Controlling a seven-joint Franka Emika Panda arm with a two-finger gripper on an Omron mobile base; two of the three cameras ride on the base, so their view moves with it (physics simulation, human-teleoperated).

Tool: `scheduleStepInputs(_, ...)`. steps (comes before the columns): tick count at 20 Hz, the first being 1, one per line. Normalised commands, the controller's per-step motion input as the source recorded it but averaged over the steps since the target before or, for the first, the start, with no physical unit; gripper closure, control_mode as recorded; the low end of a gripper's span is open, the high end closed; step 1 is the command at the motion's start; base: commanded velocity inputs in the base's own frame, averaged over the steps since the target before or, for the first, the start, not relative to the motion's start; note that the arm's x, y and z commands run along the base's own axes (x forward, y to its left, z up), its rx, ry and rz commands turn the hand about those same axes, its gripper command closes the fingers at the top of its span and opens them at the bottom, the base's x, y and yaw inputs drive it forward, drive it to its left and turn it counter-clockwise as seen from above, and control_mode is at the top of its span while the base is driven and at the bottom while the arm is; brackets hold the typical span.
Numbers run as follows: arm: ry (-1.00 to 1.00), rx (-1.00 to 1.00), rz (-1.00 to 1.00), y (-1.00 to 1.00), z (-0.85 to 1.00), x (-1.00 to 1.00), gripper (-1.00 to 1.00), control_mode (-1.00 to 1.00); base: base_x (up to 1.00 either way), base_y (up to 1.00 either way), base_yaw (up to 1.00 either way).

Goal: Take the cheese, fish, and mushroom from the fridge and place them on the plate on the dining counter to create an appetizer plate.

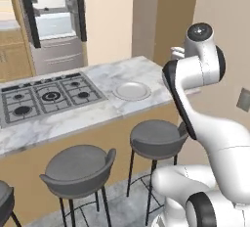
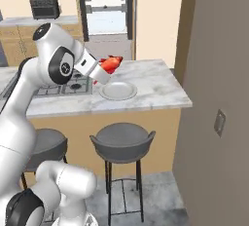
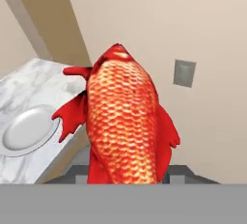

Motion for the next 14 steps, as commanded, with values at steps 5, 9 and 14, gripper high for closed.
scheduleStepInputs(5,0.0,0.0,0.0,0.0,0.0,0.0,1.0,1.0,0.96,-0.64,0.51)
scheduleStepInputs(9,0.0,0.0,0.0,0.0,0.0,0.0,1.0,1.0,0.88,-0.41,0.52)
scheduleStepInputs(14,0.0,0.0,0.0,0.0,0.0,0.0,1.0,1.0,0.38,-0.03,0.19)
